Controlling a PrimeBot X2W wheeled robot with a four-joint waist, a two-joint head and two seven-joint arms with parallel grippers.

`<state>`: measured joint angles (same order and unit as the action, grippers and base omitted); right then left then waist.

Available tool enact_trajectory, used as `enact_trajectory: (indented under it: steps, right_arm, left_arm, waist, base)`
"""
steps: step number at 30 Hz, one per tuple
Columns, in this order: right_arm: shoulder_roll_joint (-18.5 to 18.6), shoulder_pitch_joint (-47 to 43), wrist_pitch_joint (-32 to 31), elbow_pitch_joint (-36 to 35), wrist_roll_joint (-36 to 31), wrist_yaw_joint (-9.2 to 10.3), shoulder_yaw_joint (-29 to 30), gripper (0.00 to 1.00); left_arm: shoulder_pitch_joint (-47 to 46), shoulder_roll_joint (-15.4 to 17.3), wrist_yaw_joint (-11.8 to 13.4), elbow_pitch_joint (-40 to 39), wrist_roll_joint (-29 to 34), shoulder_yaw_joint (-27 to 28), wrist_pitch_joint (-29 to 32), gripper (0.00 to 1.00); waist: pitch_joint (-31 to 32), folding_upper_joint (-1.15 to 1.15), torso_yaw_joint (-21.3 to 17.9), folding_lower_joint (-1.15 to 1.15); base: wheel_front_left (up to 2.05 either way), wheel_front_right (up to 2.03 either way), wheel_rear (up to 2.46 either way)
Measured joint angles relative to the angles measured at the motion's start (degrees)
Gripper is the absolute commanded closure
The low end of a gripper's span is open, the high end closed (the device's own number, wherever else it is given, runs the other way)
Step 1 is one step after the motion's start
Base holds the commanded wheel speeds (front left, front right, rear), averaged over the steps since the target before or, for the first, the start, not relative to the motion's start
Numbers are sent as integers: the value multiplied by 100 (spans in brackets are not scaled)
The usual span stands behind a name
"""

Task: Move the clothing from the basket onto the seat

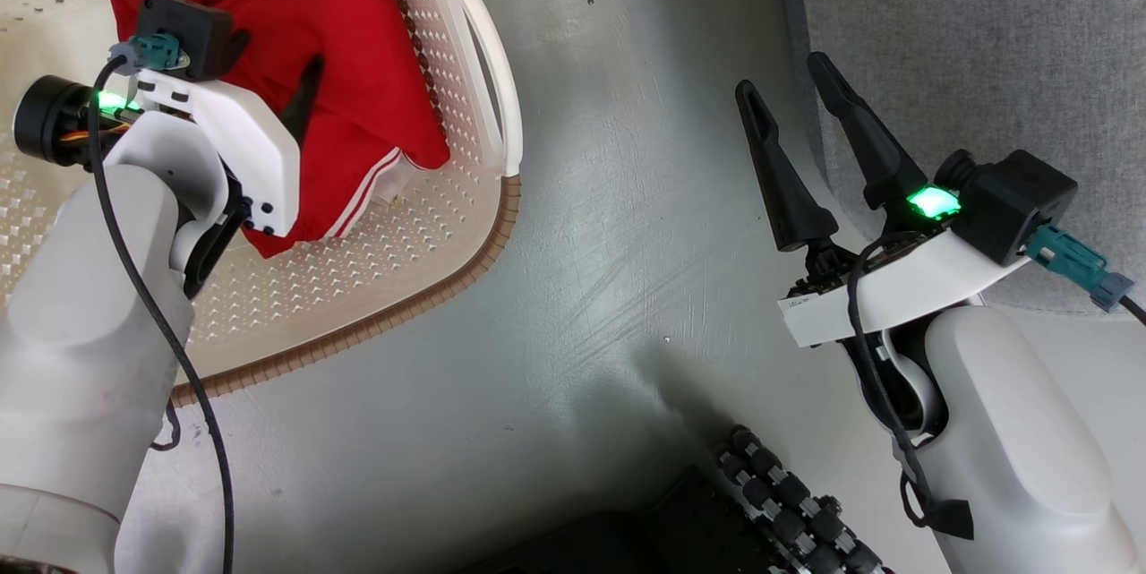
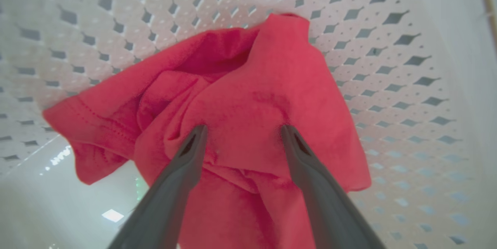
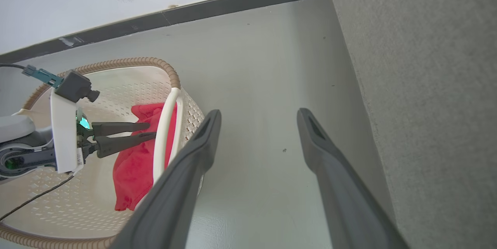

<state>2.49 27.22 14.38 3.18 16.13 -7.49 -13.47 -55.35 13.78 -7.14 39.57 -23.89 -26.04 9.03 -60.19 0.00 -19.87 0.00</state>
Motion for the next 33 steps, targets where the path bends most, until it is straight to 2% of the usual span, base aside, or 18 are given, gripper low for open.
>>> enact_trajectory:
  steps: [28, 29, 30, 31, 33]
  right_arm:
    - [0, 33, 0, -40, 0, 0, -3, 0]
    - [0, 33, 0, -40, 0, 0, -7, 0]
    - [0, 33, 0, -40, 0, 0, -10, 0]
    - [0, 33, 0, -40, 0, 0, -14, 0]
    - [0, 34, 0, -40, 0, 0, -22, 0]
  left_arm:
    - [-205, 32, -2, 437, 134, -88, 57, 0]
    - [-214, 32, -2, 453, 135, -92, 57, 3]
    - [-222, 32, -2, 469, 135, -94, 57, 15]
    - [-234, 33, -2, 494, 144, -99, 57, 31]
    - [-266, 36, -2, 542, 166, -103, 58, 52]
  waist:
    - [-118, 0, -7, 0]
    - [-121, 0, -9, 0]
    - [-123, 0, -10, 0]
    - [-126, 0, -12, 0]
    - [-130, 0, -15, 0]
  base:
    - [0, 0, 0]
    - [0, 0, 0]
    - [0, 0, 0]
    - [0, 0, 0]
    - [0, 0, 0]
